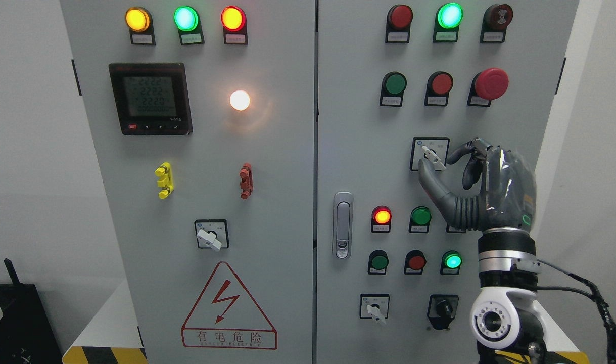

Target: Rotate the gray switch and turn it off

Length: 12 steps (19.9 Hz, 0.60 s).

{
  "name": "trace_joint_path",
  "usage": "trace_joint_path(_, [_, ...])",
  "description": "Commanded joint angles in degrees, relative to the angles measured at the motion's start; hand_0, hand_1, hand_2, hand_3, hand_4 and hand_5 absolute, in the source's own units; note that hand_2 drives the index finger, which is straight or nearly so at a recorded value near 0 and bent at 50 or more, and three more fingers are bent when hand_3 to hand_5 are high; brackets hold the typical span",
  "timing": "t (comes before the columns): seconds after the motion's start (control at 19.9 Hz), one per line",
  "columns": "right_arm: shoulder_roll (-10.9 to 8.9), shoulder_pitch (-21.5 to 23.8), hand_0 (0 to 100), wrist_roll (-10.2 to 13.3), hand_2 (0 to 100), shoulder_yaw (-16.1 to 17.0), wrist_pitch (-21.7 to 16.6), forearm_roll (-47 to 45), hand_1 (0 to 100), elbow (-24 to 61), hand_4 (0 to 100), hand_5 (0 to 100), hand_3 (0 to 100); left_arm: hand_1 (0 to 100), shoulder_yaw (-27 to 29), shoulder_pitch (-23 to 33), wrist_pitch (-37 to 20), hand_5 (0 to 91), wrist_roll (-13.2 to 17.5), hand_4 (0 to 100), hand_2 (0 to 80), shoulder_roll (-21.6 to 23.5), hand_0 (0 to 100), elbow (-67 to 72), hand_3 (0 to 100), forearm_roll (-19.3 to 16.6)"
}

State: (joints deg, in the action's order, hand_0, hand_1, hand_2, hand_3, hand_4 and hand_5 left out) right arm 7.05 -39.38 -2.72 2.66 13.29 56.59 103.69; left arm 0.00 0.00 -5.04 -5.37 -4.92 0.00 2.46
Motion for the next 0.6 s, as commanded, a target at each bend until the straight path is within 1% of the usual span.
trace_joint_path(0.0, [-0.02, -0.5, 16, 0.0, 59, 0.0, 0.1, 0.7, 41, -0.9, 91, 100, 99, 39, -0.1, 1.9, 0.0, 0.0, 0.0, 0, 0.0, 0.0, 12, 0.0, 0, 0.0])
trace_joint_path(0.15, [-0.02, -0.5, 16, 0.0, 59, 0.0, 0.2, 1.2, 40, -1.1, 91, 100, 99, 39, -0.1, 1.9, 0.0, 0.0, 0.0, 0, 0.0, 0.0, 12, 0.1, 0, 0.0])
trace_joint_path(0.25, [-0.02, -0.6, 16, 0.0, 60, -0.1, 1.0, 1.2, 40, -1.1, 91, 100, 99, 39, -0.1, 1.9, 0.0, 0.0, 0.0, 0, 0.0, 0.0, 12, 0.1, 0, 0.0])
trace_joint_path(0.55, [-0.02, -0.7, 16, -0.1, 61, -0.2, 1.2, 1.2, 40, -1.1, 91, 100, 100, 39, -0.1, 1.9, 0.0, 0.0, 0.0, 0, 0.0, 0.0, 12, 0.1, 0, 0.0])
